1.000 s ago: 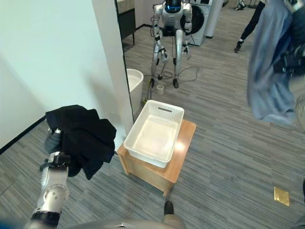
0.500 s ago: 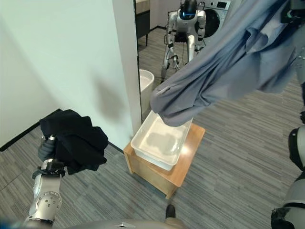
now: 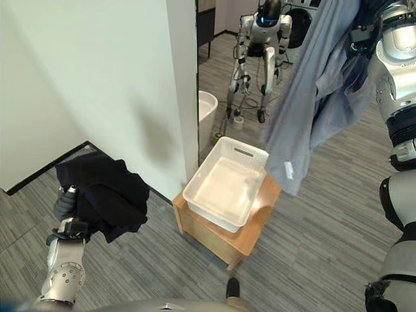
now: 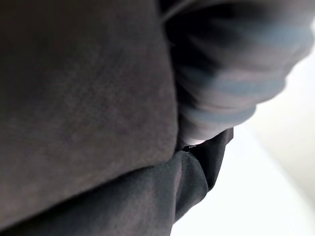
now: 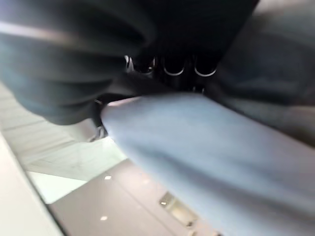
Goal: Pick up bed clothes into laundry basket.
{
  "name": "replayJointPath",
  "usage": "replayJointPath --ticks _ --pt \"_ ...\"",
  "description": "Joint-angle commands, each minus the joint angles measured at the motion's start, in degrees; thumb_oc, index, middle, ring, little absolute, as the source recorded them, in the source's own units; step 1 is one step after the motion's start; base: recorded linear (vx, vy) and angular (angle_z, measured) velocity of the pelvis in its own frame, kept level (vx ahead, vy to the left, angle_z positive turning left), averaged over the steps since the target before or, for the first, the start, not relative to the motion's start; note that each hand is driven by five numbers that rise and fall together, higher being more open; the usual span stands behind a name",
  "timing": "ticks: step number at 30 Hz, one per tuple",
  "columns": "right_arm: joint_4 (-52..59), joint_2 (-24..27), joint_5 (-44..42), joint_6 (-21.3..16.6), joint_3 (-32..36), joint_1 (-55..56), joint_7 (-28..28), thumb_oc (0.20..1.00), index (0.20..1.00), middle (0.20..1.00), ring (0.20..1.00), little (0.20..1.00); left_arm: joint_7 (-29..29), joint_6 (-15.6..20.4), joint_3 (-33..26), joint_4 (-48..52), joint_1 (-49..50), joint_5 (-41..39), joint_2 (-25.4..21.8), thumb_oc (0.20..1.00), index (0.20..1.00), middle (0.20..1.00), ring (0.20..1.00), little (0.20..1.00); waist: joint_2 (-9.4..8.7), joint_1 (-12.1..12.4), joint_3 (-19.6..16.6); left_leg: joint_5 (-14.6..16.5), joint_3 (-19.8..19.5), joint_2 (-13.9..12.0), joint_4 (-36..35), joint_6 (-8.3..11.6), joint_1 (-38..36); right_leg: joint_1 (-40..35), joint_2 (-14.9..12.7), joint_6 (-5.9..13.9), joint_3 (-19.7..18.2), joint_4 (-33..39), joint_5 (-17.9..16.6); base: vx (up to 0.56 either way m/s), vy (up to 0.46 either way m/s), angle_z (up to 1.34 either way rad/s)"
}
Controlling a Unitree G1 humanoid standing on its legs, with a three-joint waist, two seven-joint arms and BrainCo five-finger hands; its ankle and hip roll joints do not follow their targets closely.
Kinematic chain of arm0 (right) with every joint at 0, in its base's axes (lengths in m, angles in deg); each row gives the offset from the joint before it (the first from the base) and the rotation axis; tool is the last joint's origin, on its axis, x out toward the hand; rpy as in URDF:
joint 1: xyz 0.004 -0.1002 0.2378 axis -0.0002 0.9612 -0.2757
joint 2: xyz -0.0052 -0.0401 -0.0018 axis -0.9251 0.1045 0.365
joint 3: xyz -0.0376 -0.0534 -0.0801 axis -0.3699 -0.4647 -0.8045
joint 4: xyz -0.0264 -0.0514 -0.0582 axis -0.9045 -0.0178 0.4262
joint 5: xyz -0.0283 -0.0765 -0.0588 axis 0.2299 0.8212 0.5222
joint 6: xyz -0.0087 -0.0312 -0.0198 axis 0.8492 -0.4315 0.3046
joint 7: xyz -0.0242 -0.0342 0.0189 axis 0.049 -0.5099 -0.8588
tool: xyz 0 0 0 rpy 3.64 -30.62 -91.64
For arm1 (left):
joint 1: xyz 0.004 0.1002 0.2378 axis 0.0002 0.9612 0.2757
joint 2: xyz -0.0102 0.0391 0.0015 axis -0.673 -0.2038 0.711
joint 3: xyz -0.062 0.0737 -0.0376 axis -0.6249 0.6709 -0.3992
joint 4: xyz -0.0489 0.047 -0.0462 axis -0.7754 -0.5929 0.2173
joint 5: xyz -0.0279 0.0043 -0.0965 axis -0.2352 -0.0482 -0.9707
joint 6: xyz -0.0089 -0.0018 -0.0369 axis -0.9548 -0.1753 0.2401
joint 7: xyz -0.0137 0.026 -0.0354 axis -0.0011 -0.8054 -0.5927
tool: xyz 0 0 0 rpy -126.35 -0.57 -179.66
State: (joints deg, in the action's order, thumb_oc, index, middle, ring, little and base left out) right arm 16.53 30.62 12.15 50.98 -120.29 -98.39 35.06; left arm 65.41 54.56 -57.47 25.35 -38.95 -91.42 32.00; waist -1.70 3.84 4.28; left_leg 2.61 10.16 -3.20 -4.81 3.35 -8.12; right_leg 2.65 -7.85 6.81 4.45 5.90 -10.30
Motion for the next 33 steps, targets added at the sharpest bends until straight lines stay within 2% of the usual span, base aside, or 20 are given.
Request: replayJointPath --ticks 1,13,24,27,33 --pt "-2.8 -0.1 0.6 -2.5 -2.7 -10.8 1.9 0.200 0.200 0.200 0.200 0.200 -2.7 1.5 2.1 4.6 -3.7 -0.5 -5.0 0.200 0.200 0.200 0.200 0.200 -3.09 0.0 -0.3 -6.4 -2.5 -0.6 -0.2 1.99 6.4 -5.9 -2.2 0.89 4.1 -2.8 7.2 0.03 0.005 -0.04" --pt "-0.9 -1.8 0.9 -2.9 -4.7 -13.8 2.4 0.200 0.200 0.200 0.200 0.200 -1.9 2.9 2.0 2.9 -6.4 -1.7 -4.7 0.200 0.200 0.200 0.200 0.200 -3.48 0.0 0.1 -5.7 -2.3 0.1 -0.2 1.77 7.2 -5.5 -2.8 1.42 4.0 -1.9 6.4 0.01 0.002 0.00" --pt "-4.6 -4.1 0.8 -2.8 -7.6 -18.4 2.3 0.200 0.200 0.200 0.200 0.200 -1.9 3.0 2.6 1.8 -7.0 -1.8 -4.9 0.200 0.200 0.200 0.200 0.200 -4.19 0.6 0.2 -5.6 -2.5 0.4 -0.2 1.66 7.6 -5.5 -3.0 1.67 4.3 -1.5 6.2 0.00 0.000 0.00" --pt "-11.0 -6.5 0.9 -2.5 -8.7 -22.0 3.0 0.200 0.200 0.200 0.200 0.200 -1.8 3.1 2.5 2.0 -7.2 -1.8 -5.8 0.200 0.200 0.200 0.200 0.200 -4.86 1.6 0.2 -5.5 -2.9 0.5 -0.2 1.57 8.2 -5.6 -3.0 1.80 4.8 -1.0 6.3 0.01 -0.011 0.05" --pt "-14.1 -7.4 0.6 -2.3 -9.5 -24.2 3.2 0.200 0.200 0.200 0.200 0.200 -1.8 3.2 2.9 2.1 -7.5 -1.8 -6.1 0.200 0.200 0.200 0.200 0.200 -5.09 1.9 0.1 -5.4 -3.2 0.7 -0.2 1.55 8.4 -5.7 -3.0 1.85 5.1 -0.9 6.3 0.01 -0.007 0.09"
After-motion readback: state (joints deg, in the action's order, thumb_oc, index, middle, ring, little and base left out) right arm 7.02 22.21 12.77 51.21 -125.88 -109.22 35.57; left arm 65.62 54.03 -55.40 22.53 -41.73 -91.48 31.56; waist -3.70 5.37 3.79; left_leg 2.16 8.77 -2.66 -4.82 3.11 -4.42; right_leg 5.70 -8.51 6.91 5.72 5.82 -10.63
